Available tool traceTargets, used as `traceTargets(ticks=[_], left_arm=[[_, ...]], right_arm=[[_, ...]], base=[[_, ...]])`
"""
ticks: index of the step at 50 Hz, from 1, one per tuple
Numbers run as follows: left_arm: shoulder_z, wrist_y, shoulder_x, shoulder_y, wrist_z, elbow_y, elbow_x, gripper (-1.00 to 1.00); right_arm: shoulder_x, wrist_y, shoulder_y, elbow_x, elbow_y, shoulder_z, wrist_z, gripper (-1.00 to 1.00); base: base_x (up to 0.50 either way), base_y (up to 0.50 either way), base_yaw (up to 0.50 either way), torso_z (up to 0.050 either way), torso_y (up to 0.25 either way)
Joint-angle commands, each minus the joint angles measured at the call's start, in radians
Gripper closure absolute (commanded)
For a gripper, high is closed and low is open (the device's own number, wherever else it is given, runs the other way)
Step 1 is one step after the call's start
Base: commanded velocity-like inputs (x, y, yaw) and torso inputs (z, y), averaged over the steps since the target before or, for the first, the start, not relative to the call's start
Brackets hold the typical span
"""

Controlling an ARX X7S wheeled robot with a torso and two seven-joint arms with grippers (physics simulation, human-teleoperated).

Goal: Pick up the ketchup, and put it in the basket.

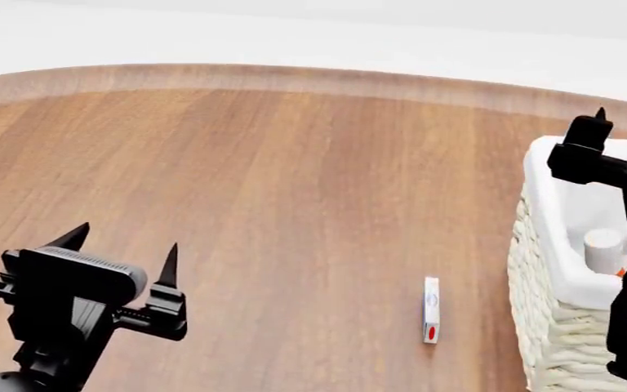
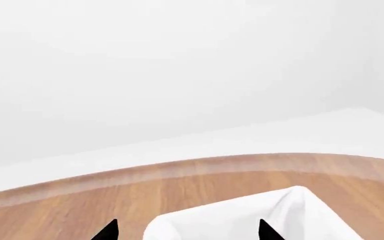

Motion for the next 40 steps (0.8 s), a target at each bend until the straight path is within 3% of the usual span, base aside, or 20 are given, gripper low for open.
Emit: traceTargets(ticks=[1,18,40], left_arm=[[-0.029,0.009,0.009,0.008,-0.048,0.079,0.061,-1.00],[-0.052,-0.007,-0.006,0.040,-0.141,0.214,0.076,-1.00],[-0.094,0.021,-0.038,0.148,-0.263,0.429,0.096,-1.00]], right_arm=[[-0.066,0.147,-0.219,0.026,-0.485,0.069,-0.024,-1.00],[-0.161,0.168,-0.540,0.034,-1.036,0.068,0.037,-1.00],[-0.269,-0.061,-0.926,-0.046,-1.451,-0.030,0.118,-1.00]], base=[[0.00,0.00,0.00,0.000,0.000],[0.00,0.00,0.00,0.000,0.000],[0.00,0.00,0.00,0.000,0.000]])
